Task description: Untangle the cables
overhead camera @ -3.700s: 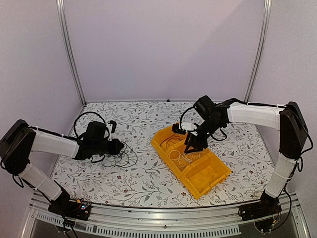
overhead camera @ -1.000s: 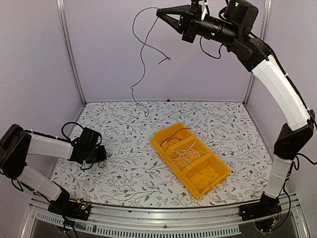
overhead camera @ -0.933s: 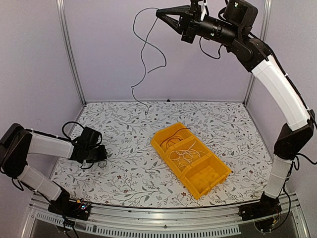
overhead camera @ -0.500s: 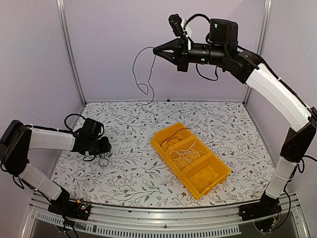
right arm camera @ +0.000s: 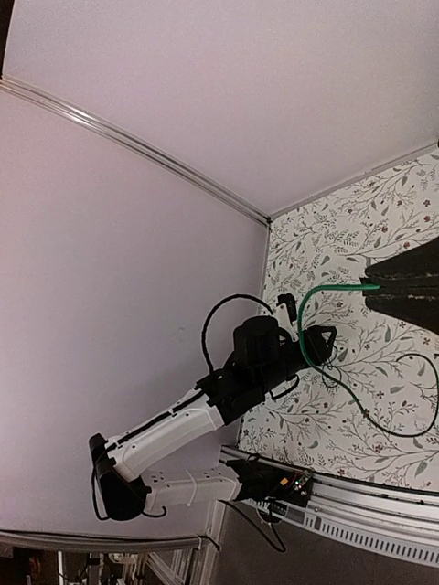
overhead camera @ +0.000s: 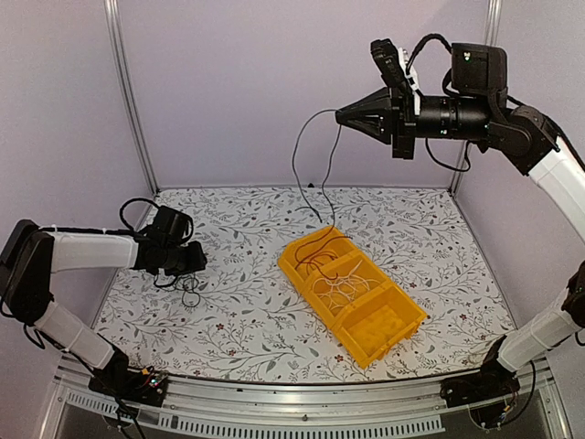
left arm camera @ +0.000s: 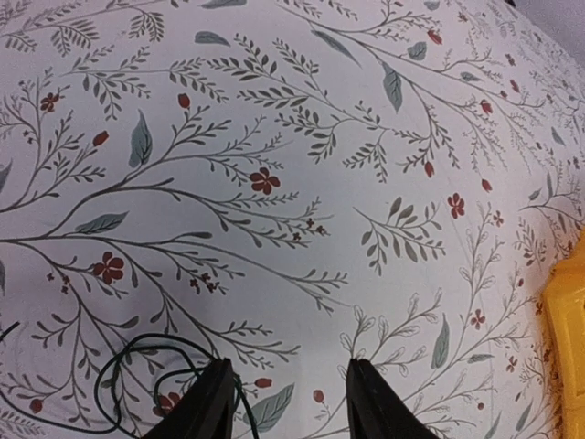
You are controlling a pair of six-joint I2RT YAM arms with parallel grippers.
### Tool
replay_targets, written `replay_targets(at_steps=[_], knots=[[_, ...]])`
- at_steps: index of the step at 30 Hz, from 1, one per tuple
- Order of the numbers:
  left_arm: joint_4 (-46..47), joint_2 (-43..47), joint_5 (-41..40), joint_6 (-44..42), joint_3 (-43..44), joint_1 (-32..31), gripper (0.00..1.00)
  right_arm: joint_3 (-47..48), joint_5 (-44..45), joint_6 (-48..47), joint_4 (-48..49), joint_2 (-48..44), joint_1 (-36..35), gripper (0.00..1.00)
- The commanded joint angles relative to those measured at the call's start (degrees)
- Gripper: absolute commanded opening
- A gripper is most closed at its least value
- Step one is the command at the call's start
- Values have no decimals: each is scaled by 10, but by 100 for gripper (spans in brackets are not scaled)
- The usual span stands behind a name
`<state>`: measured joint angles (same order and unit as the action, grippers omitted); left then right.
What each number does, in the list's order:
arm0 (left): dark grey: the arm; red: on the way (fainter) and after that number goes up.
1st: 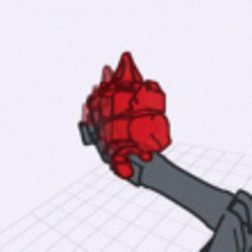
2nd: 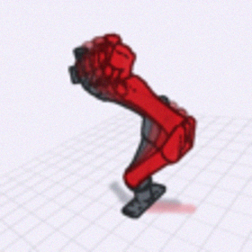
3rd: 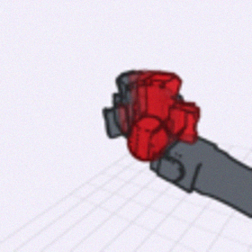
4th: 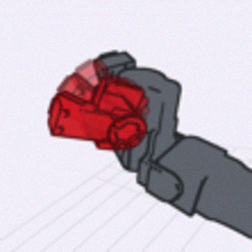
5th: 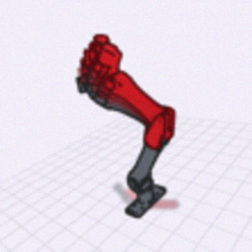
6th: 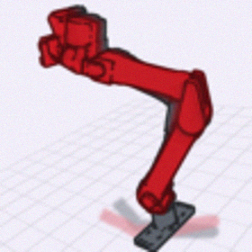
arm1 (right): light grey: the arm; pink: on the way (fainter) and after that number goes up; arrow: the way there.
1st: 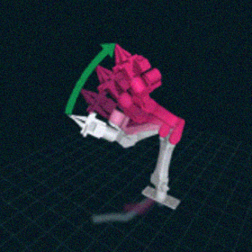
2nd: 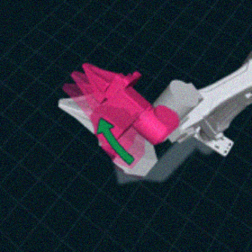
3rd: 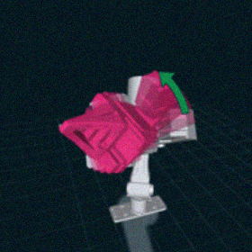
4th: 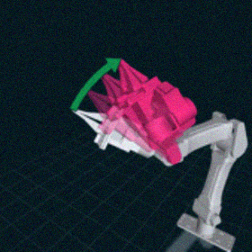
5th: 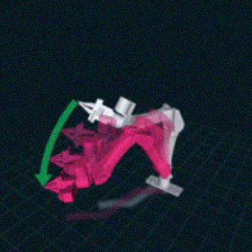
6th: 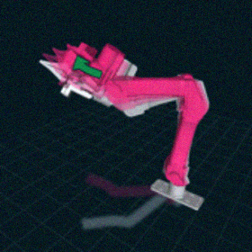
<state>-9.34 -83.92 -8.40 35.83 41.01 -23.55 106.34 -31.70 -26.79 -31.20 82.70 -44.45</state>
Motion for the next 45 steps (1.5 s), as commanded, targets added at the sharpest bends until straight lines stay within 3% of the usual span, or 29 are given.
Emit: replay_targets(at_steps=[1, 15, 27, 36, 45], knots=[[-11, -1, -17, -20, 12, 6, 41, -22, 14, -2, -64, -42, 3, 0], [20, -34, -26, -38, -1, 16, 41, -42, 42, 38, -172, -132, 3, 0], [15, -54, -43, -65, 0, 27, 41, -79, 16, 28, -256, -205, 3, 0], [5, -38, -33, -58, -5, 27, 41, -242, 66, 15, -237, -291, 3, 0], [11, -24, -29, -50, -26, 27, 41, -349, 100, -18, -244, -313, 3, 0]])
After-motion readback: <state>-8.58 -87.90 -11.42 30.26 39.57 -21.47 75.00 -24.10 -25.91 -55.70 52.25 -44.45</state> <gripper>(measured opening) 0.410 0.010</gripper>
